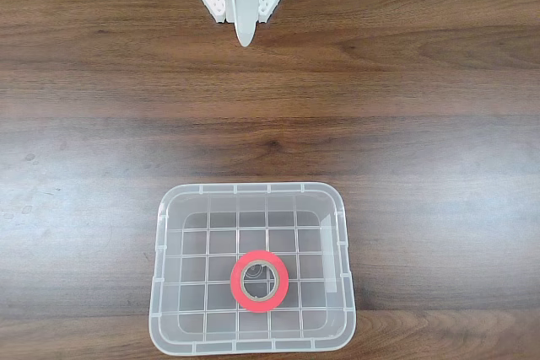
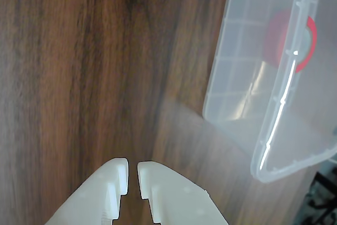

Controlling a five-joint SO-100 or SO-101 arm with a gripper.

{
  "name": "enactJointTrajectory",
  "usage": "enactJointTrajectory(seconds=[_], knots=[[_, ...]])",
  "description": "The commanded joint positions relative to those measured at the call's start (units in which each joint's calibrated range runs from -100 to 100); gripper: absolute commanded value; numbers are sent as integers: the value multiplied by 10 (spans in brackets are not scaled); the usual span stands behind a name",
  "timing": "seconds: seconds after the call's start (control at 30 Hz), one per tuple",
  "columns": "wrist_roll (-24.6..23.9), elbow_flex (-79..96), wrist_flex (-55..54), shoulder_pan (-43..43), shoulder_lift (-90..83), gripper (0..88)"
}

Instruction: Grab the tape and place it in the box.

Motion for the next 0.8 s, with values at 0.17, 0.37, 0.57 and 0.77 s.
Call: enactJointTrajectory(seconds=[0.17,0.37,0.57,0.77], knots=[[3,370,-144,-3,-262,14],[-16,480,-137,-2,-359,14],[-36,522,-114,-2,-431,14],[-37,527,-115,-2,-428,12]])
